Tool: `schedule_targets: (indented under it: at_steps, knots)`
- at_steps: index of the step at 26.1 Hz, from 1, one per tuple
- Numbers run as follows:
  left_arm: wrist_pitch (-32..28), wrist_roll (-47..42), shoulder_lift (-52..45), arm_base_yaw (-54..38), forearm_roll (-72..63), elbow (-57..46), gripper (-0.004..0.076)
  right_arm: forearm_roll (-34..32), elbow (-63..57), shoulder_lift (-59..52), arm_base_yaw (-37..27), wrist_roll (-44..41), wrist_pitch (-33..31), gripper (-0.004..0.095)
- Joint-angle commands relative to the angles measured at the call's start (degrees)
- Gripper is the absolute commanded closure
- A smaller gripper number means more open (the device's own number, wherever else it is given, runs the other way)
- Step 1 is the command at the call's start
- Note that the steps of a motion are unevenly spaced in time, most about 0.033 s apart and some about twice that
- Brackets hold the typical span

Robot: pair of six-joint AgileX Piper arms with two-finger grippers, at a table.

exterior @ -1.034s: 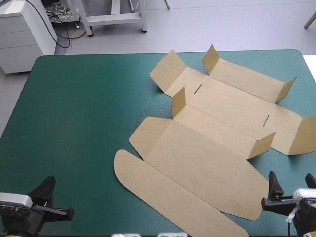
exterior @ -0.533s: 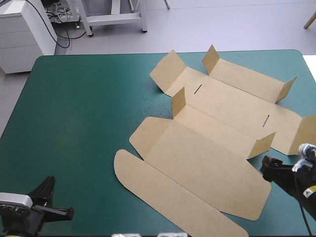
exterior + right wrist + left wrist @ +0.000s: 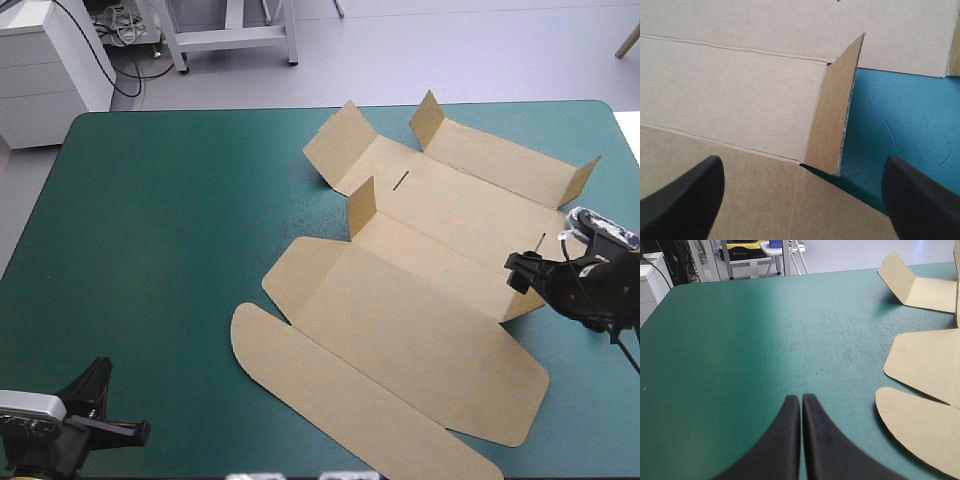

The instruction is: Fold the box

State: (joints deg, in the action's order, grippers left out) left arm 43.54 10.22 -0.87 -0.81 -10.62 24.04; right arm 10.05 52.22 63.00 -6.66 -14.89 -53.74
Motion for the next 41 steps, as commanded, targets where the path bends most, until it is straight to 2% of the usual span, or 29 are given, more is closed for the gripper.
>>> schedule_targets:
  at_steps: [1, 4, 8, 11, 17, 25, 29, 35, 41]
  knots:
    - [-4.38, -0.35, -0.7, 0.19, -0.99, 1.3, 0.0731, -0.85, 2.86, 6.08, -0.37, -3.14, -0.82, 0.0118]
    - [-4.38, -0.35, -0.7, 0.19, -0.99, 1.3, 0.0731, 0.08, 2.95, 10.68, -0.37, -3.54, -0.91, 0.0118]
    - [-4.38, -0.35, -0.7, 0.19, -0.99, 1.3, 0.0731, 7.01, 2.95, 13.68, -4.46, -1.44, 0.85, 0.0153]
    - [-4.38, -0.35, -0.7, 0.19, -0.99, 1.3, 0.0731, 10.93, 2.95, 13.68, -8.37, 1.25, 0.47, 0.0295]
    - [-4.38, -0.35, -0.7, 0.19, -0.99, 1.3, 0.0731, 11.35, 2.95, 13.83, -13.15, 4.19, -0.82, 0.0573]
    - [-4.38, -0.35, -0.7, 0.19, -0.99, 1.3, 0.0731, 11.35, 2.95, 16.0, -13.94, 9.12, -2.91, 0.093]
    - [-4.38, -0.35, -0.7, 0.19, -0.99, 1.3, 0.0731, 11.48, 2.95, 16.35, -13.94, 9.53, -2.98, 0.0928]
    - [-4.38, -0.22, -0.7, 0.19, -0.99, 1.3, 0.0731, 17.42, 2.95, 16.35, -13.94, 15.35, -2.54, 0.0928]
    - [-4.38, -0.13, -0.7, 0.19, -0.99, 1.3, 0.0731, 17.57, 3.05, 16.35, -13.94, 19.22, -3.06, 0.0925]
